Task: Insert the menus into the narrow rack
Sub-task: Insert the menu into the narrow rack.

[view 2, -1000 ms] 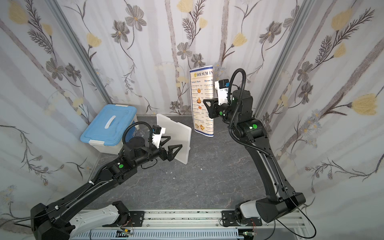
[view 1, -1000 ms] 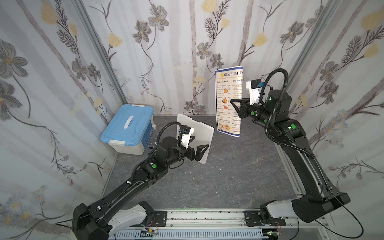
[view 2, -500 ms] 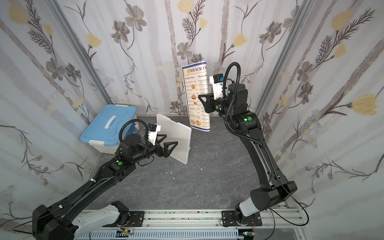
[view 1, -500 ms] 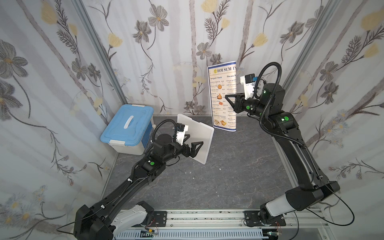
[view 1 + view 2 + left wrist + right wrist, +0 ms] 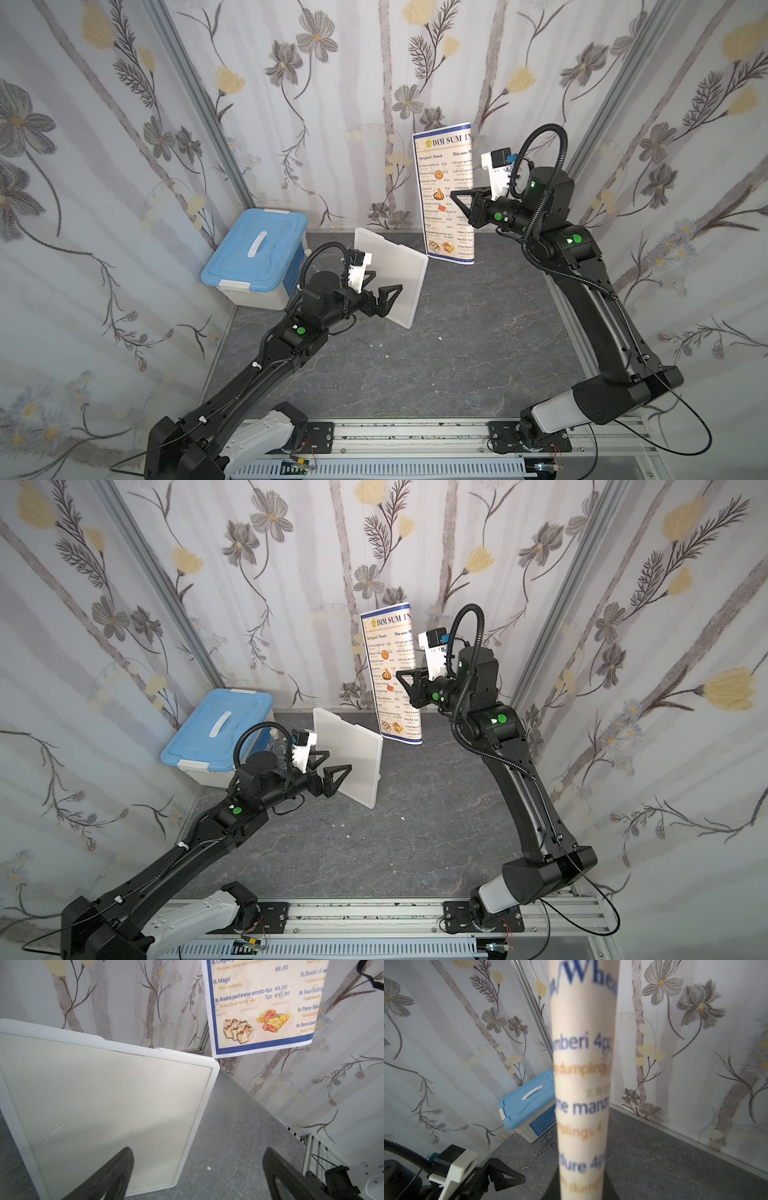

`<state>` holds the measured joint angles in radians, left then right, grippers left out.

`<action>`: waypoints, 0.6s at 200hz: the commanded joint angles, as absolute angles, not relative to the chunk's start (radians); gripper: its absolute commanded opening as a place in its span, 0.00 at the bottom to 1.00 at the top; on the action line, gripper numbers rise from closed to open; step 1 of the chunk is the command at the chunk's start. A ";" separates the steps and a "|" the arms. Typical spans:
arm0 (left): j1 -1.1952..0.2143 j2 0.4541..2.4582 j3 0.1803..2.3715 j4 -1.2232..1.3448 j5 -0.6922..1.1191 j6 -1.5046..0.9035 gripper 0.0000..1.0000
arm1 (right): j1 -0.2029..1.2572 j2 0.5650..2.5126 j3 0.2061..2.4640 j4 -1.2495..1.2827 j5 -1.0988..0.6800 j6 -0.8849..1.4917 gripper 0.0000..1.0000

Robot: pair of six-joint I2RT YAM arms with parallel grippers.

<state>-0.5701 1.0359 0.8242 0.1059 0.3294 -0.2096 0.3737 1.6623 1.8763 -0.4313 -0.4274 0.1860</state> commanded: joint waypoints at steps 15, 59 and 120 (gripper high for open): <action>-0.565 1.043 0.820 0.141 0.330 -0.200 1.00 | 0.376 1.652 1.862 -0.414 -0.460 0.170 0.16; -0.560 1.037 0.816 0.143 0.329 -0.200 1.00 | 0.375 1.638 1.863 -0.411 -0.486 0.179 0.17; -0.558 1.025 0.811 0.140 0.325 -0.196 1.00 | 0.376 1.649 1.858 -0.410 -0.500 0.178 0.17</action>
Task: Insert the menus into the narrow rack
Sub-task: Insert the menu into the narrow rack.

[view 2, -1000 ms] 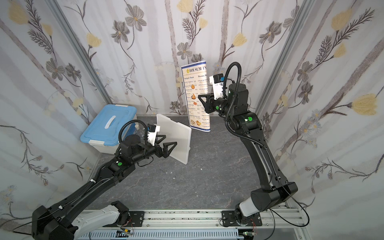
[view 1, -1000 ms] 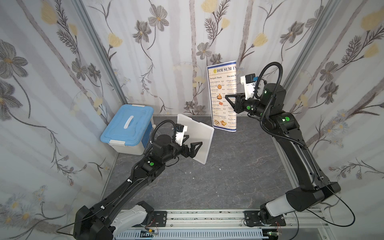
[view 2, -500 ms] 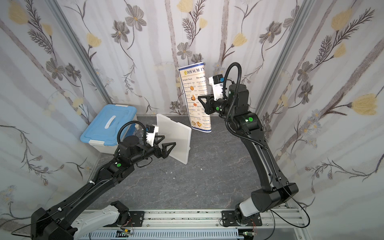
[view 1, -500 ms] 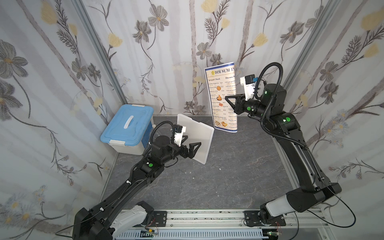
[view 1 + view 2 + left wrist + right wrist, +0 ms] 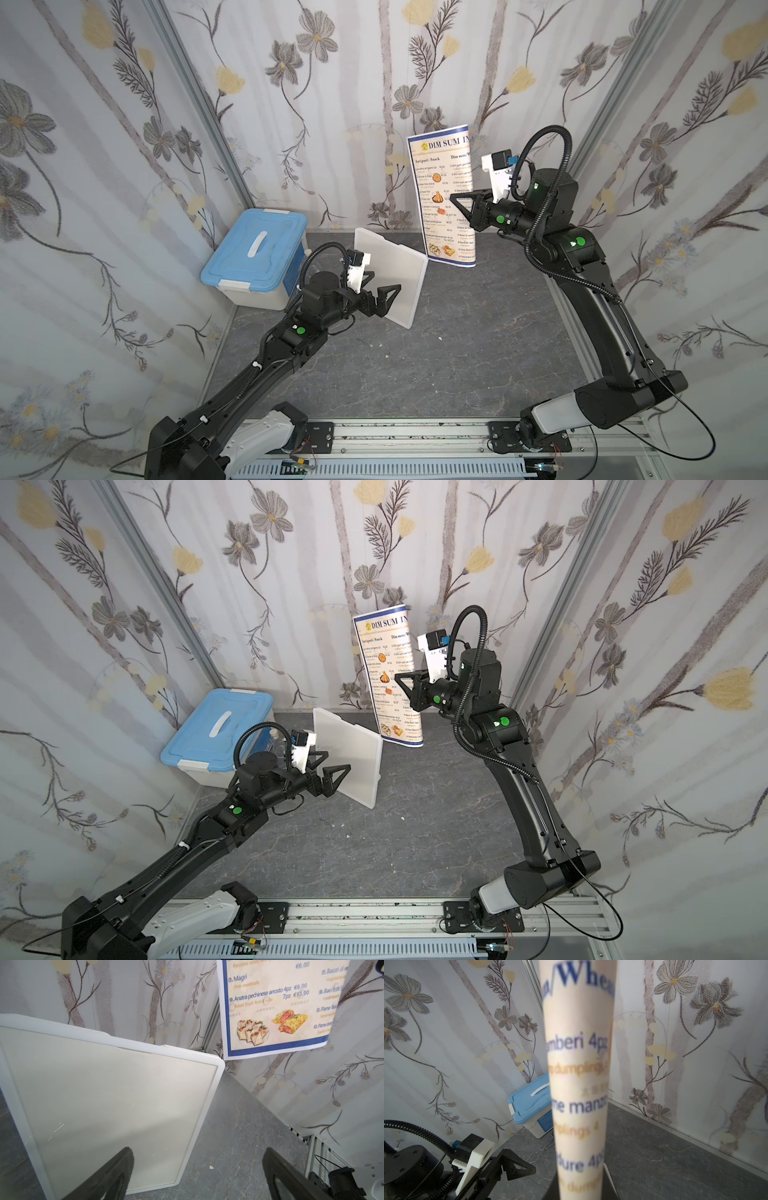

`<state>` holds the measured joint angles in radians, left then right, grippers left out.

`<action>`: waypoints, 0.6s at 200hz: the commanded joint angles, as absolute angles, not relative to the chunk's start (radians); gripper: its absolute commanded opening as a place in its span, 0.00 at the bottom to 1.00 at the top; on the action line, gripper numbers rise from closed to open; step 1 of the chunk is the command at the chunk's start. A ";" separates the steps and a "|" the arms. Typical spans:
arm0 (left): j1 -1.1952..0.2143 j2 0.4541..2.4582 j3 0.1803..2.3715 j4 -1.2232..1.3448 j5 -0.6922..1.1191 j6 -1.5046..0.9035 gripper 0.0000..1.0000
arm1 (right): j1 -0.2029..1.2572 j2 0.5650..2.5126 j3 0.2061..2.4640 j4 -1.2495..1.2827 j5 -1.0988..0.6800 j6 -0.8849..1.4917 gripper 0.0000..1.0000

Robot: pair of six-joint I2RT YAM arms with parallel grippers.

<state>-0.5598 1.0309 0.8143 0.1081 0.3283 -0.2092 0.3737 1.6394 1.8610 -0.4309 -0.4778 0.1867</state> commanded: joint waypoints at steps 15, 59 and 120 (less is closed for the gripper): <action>-0.558 1.024 0.811 0.138 0.324 -0.193 1.00 | 0.374 1.652 1.860 -0.405 -0.500 0.178 0.17; -0.557 1.028 0.813 0.139 0.322 -0.191 1.00 | 0.376 1.664 1.864 -0.406 -0.499 0.174 0.17; -0.555 1.028 0.814 0.139 0.321 -0.187 1.00 | 0.376 1.677 1.864 -0.400 -0.485 0.164 0.17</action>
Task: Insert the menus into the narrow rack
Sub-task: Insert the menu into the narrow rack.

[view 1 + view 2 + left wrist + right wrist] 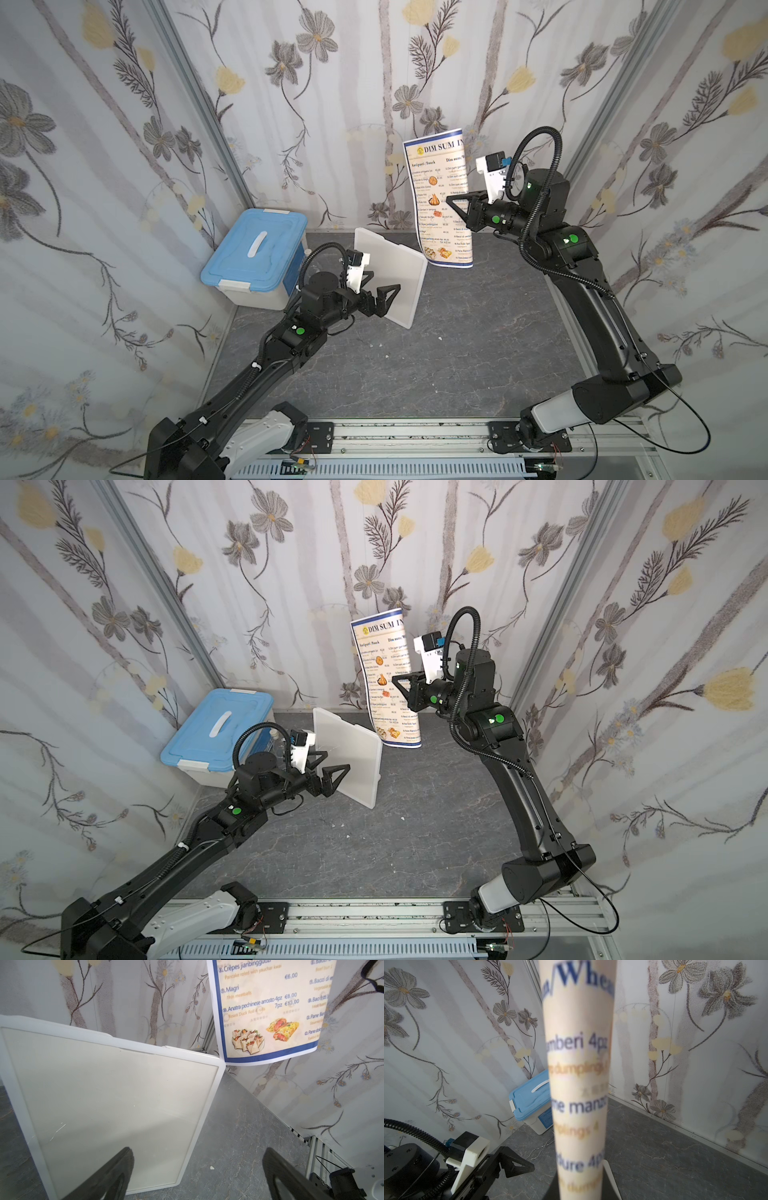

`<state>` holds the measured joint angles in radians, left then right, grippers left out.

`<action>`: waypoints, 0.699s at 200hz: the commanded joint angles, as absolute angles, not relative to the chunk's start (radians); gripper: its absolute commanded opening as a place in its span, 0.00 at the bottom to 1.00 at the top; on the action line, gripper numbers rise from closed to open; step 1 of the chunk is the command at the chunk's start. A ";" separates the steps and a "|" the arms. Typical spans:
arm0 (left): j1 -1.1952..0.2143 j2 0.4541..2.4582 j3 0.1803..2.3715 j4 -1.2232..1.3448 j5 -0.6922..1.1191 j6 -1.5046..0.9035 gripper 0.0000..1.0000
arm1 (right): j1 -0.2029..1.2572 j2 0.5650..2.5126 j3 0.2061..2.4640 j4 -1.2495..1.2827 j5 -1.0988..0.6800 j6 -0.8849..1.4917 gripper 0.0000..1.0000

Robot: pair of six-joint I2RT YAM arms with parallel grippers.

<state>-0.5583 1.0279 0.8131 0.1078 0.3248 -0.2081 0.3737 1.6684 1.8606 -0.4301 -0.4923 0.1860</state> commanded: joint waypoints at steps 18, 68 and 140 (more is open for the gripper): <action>-0.555 1.028 0.816 0.137 0.322 -0.187 1.00 | 0.373 1.682 1.867 -0.395 -0.473 0.162 0.17; -0.551 1.026 0.818 0.135 0.325 -0.187 1.00 | 0.351 1.699 1.874 -0.388 -0.468 0.163 0.16; -0.548 1.028 0.816 0.136 0.327 -0.186 1.00 | 0.325 1.700 1.864 -0.408 -0.456 0.139 0.15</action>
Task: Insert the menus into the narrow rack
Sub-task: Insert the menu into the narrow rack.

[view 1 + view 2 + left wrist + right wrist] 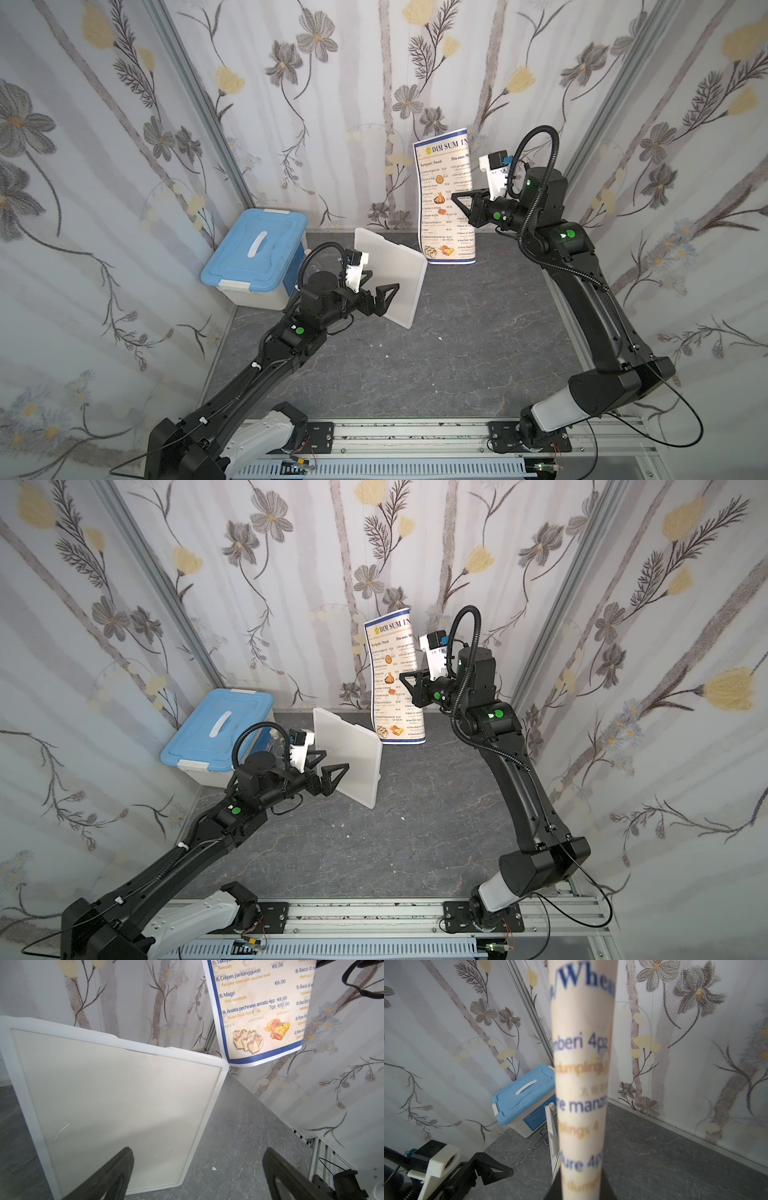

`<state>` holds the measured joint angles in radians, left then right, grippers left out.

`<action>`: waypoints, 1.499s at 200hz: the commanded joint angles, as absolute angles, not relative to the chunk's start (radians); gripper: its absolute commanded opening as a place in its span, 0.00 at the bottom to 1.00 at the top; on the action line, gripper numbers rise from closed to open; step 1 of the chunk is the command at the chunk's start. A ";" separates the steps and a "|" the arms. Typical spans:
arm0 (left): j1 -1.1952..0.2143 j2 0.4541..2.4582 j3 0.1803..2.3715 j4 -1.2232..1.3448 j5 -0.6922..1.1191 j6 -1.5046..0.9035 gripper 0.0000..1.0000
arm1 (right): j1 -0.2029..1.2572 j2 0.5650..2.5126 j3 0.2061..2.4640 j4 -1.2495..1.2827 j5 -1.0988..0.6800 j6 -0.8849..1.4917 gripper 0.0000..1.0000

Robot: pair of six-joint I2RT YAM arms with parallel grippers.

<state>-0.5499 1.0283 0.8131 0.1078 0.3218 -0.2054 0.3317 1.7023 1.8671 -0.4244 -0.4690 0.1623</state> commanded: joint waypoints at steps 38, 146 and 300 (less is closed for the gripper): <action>-0.549 1.024 0.815 0.138 0.328 -0.185 1.00 | 0.315 1.695 1.859 -0.412 -0.456 0.131 0.15; -0.548 1.024 0.810 0.144 0.335 -0.183 1.00 | 0.287 1.685 1.813 -0.388 -0.449 0.115 0.13; -0.546 1.031 0.818 0.147 0.342 -0.178 1.00 | 0.258 1.689 1.800 -0.365 -0.489 0.128 0.11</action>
